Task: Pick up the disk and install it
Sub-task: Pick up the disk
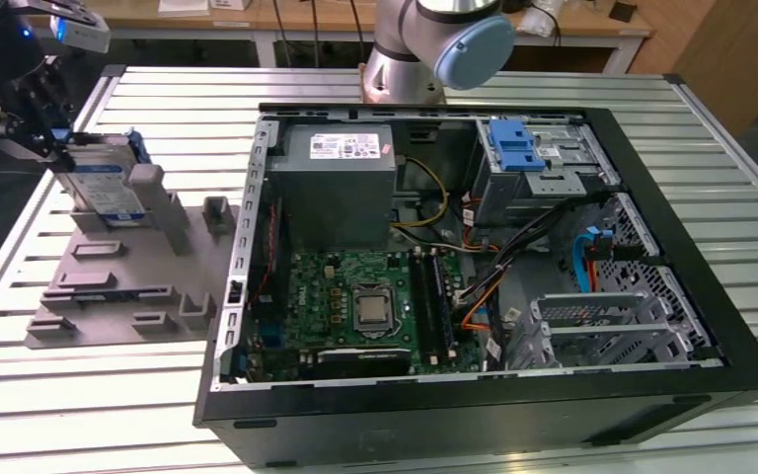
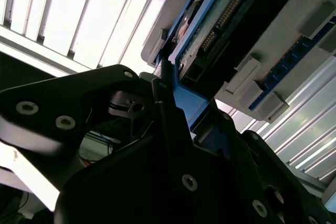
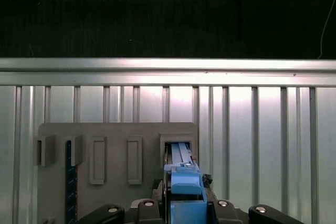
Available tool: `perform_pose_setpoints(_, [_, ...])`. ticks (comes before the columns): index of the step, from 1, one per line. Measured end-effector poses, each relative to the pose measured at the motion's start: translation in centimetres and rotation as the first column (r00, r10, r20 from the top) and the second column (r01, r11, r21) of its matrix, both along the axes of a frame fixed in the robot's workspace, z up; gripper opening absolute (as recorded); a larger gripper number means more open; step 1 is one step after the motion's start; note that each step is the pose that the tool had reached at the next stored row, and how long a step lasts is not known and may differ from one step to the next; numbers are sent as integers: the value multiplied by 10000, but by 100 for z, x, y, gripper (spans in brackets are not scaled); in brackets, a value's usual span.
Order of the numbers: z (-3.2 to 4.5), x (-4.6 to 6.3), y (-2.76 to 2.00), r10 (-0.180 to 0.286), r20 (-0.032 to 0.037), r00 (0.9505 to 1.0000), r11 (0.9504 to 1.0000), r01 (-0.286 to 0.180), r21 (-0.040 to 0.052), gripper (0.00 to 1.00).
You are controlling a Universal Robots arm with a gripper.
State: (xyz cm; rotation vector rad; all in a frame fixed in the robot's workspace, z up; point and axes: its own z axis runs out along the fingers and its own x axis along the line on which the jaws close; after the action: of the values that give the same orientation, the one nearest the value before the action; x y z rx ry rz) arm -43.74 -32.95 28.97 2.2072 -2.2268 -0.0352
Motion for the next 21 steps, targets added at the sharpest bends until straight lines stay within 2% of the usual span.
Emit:
perform_pose_setpoints(4, [0, 0, 0, 0, 0, 10000, 10000, 0, -1, 38])
perform_pose_setpoints(5, [0, 0, 0, 0, 0, 10000, 10000, 0, -1, 44])
perform_pose_setpoints(9, [0, 0, 0, 0, 0, 10000, 10000, 0, -3, 44])
perform_pose_setpoints(11, [0, 0, 0, 0, 0, 10000, 10000, 0, -4, 43])
perform_pose_setpoints(12, [0, 0, 0, 0, 0, 10000, 10000, 0, -4, 36])
perform_pose_setpoints(21, [16, 0, 0, 0, 1, 10000, 10000, 0, -5, 36])
